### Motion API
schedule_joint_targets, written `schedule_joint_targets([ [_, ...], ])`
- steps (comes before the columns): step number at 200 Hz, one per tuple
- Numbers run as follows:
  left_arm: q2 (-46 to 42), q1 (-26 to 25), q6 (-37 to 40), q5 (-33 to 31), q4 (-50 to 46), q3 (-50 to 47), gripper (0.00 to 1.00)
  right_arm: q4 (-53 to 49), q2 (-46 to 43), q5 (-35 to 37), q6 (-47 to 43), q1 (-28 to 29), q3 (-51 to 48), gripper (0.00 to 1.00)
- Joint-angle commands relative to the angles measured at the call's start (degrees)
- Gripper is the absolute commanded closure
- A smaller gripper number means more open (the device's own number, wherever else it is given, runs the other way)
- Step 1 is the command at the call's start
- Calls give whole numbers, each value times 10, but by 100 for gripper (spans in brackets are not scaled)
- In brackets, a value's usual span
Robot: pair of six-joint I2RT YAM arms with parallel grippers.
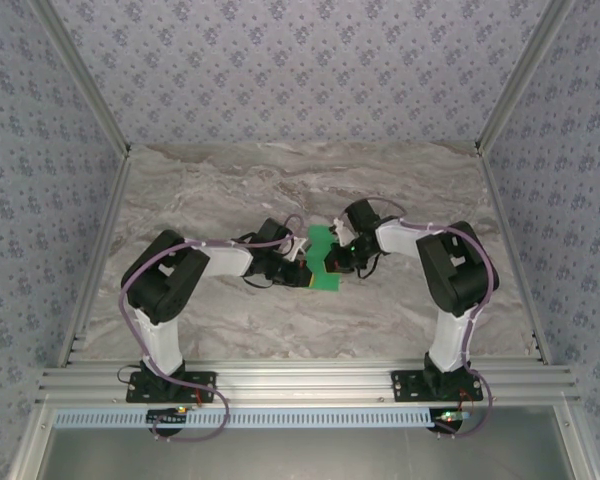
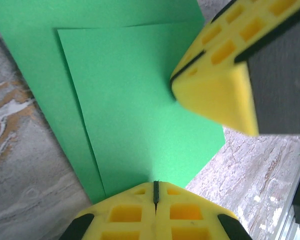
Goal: Fold a paper plane with a square sheet of paper (fold left side to right side)
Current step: Fold the triangle a second time at the center of the table.
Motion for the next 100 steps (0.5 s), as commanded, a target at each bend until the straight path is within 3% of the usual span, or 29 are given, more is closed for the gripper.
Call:
schedule_joint_targets([
  [1,12,-4,-2,-44,-55,-25,100,-34,16,57,-23,-35,13,99],
  [60,-9,-4,-4,-37,-47,-34,100,-57,14,57,-43,-82,40,99],
  [82,-30,-4,-12,-19,-29,-36,92,-43,-34,39,-38,-96,26,97],
  [100,-63,-4,-24,-1,-8,-37,84,0,-78,-15,-15,-117,-10,91],
])
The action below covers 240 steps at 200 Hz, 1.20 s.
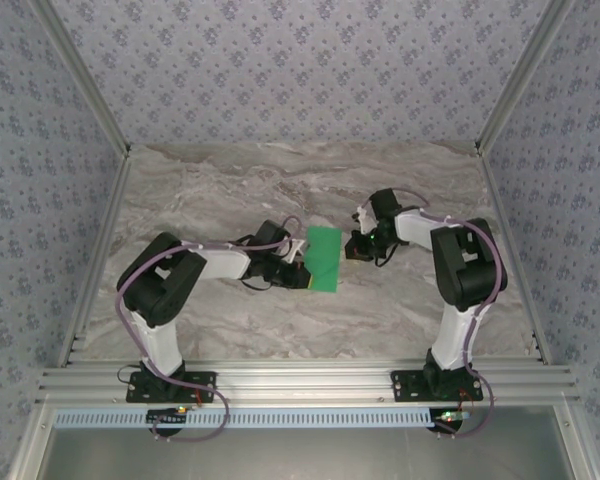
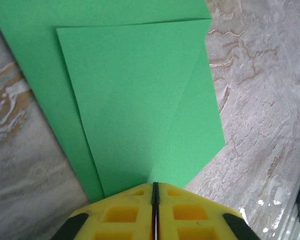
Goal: Fold a paper plane with a square sheet of paper (fold left side to right side)
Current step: Fold the triangle a second time at the center of the table, then turn over the paper at the center of the table.
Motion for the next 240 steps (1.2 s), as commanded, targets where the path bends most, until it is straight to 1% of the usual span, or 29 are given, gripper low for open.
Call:
schedule_joint_targets([
  [1,-41,-3,-16,8,-14,-14,83,34,-69,-39,15,-27,-31,90],
  [23,-94,2,-25,13,3,-16,75,94,-104,-111,50,-40,-88,77],
  [41,-139,15,-33,4,14,-28,68,157,-120,-158,86,-36,-137,70],
  [58,-172,30,-36,-21,9,-44,64,226,-129,-182,126,-23,-182,63],
  [75,-196,45,-42,-39,11,-65,61,266,-128,-184,149,-9,-205,57],
  [99,-211,57,-48,-49,19,-89,60,292,-118,-176,162,11,-209,56],
  [127,-216,59,-54,-53,28,-104,59,289,-93,-153,178,25,-196,55],
  [191,-229,59,-50,-62,20,-111,59,273,-60,-127,202,34,-165,53],
  [240,-250,59,-47,-75,8,-122,59,261,-30,-111,224,36,-143,53],
])
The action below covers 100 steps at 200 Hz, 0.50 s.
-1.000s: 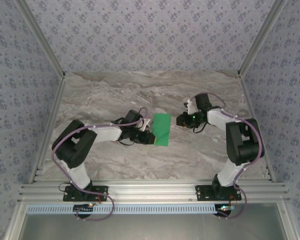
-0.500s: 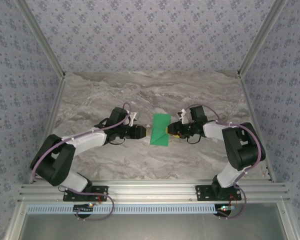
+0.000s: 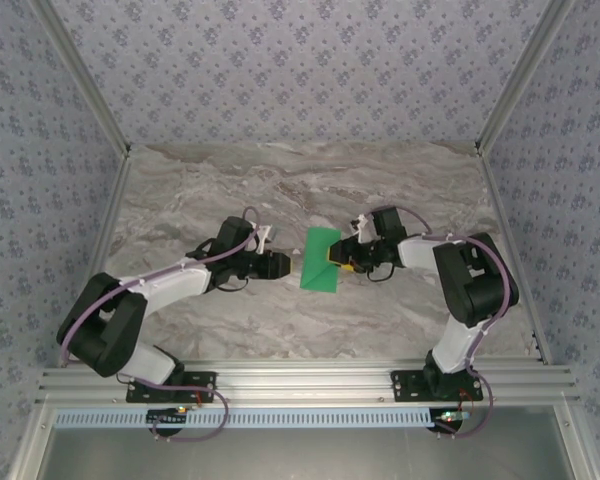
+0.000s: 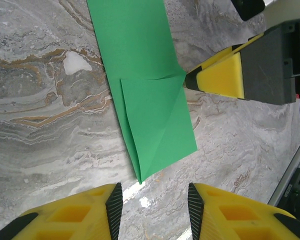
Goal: Fold a paper plane with a square sheet of paper (fold left side to right side)
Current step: Turn over the paper at the center of the table.
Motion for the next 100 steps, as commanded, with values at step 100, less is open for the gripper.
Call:
schedule_joint_targets([
  [100,-53,2,13,-26,-24,-18,58,-50,-14,57,42,3,0,52],
])
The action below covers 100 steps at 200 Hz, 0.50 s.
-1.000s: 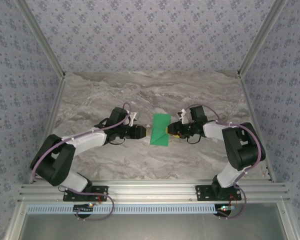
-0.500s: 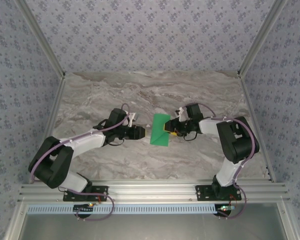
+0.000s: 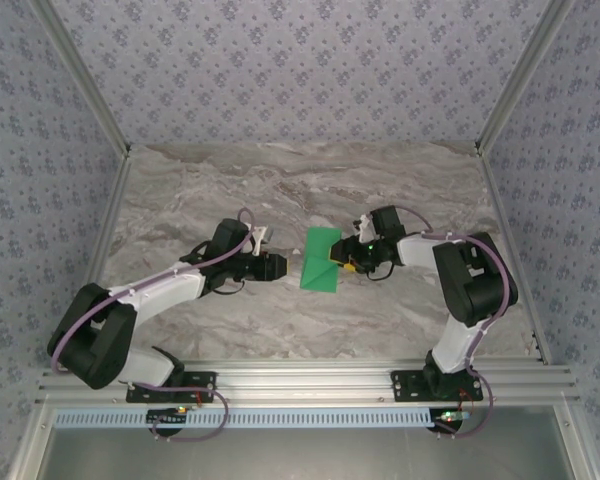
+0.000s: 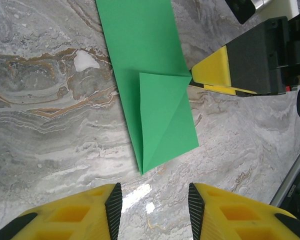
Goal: Fold a paper plane with a square sheet of paper (fold left side to right side)
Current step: Turn over the paper at the center of the table.
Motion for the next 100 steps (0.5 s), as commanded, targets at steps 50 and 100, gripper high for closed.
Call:
schedule_joint_targets([
  [50,-19,3,12,-9,-6,-6,58,2,24,-12,37,18,19,52],
  [100,-25,3,11,-9,-10,-6,58,35,18,-24,53,22,24,64],
])
